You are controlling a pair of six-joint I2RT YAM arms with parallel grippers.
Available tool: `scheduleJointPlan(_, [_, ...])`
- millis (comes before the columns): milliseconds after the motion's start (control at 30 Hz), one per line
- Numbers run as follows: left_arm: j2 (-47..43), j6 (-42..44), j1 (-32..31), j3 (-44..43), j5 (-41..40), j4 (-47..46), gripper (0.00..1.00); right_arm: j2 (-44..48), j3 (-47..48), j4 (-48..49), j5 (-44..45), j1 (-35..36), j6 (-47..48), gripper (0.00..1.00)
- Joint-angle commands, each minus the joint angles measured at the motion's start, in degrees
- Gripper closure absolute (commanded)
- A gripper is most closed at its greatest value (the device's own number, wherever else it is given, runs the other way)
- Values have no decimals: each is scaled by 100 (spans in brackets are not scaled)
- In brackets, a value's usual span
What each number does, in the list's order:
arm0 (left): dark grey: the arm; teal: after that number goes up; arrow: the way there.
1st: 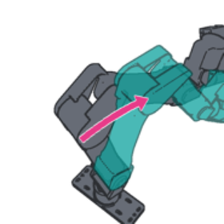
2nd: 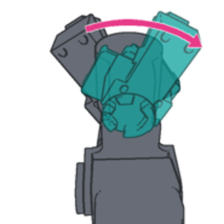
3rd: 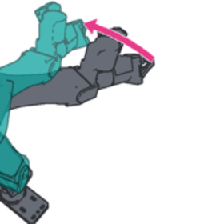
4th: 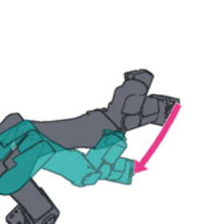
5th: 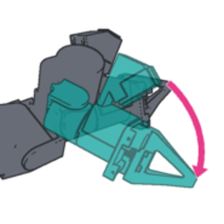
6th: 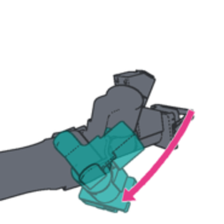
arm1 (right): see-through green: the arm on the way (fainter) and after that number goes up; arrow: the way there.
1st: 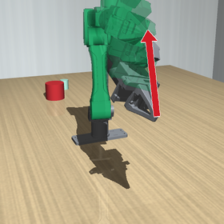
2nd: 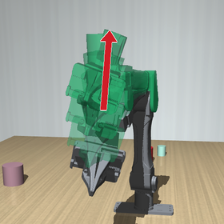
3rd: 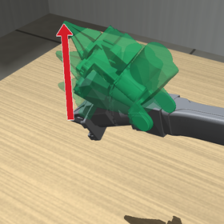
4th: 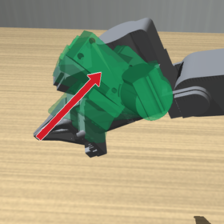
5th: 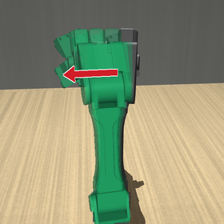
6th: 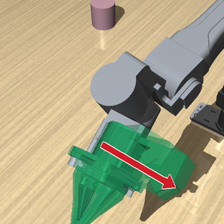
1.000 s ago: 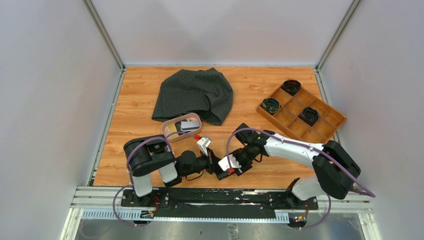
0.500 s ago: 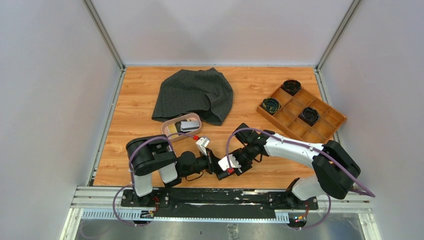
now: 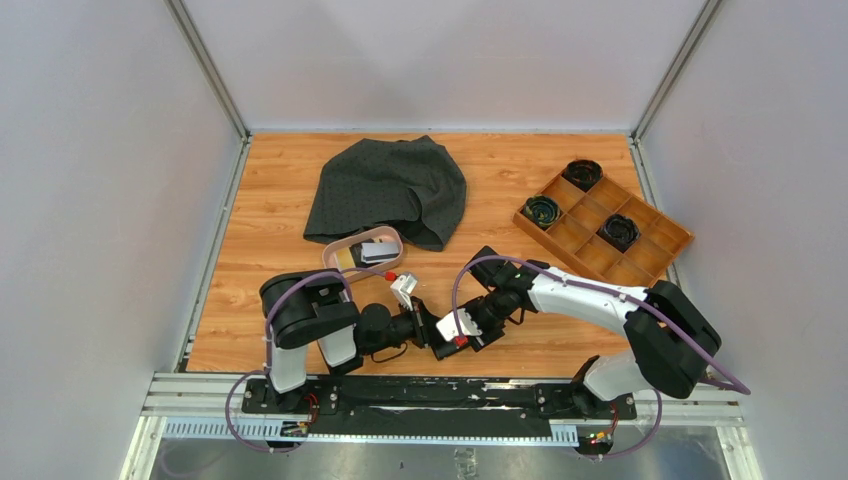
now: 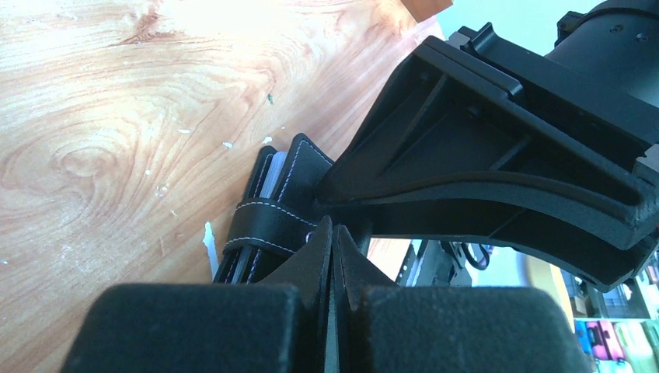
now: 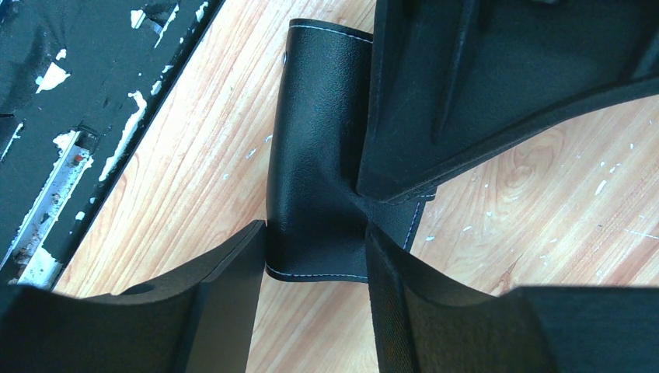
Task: Put the credit cards into the card holder
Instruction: Close the card holder at the center of the board.
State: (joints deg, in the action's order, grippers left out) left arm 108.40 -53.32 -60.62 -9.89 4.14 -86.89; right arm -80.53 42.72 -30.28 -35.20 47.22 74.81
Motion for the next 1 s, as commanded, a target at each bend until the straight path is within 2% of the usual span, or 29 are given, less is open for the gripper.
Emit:
scheduleJointPlan(0, [462, 108, -105, 241, 27, 1491, 100, -173, -9, -171, 138, 60, -88, 48])
scheduleJointPlan(233, [589, -89, -78, 366, -69, 1298, 100, -165, -9, -178, 133, 67, -88, 48])
scheduleJointPlan(567, [1235, -354, 142, 463, 219, 432, 100, -164, -9, -179, 136, 88, -89, 48])
scheduleJointPlan(700, [1034, -288, 143, 457, 287, 418, 99, -173, -9, -187, 120, 94, -105, 44])
scheduleJointPlan(967, [-362, -228, 139, 448, 300, 1295, 66, 37, 38, -180, 69, 81, -306, 31])
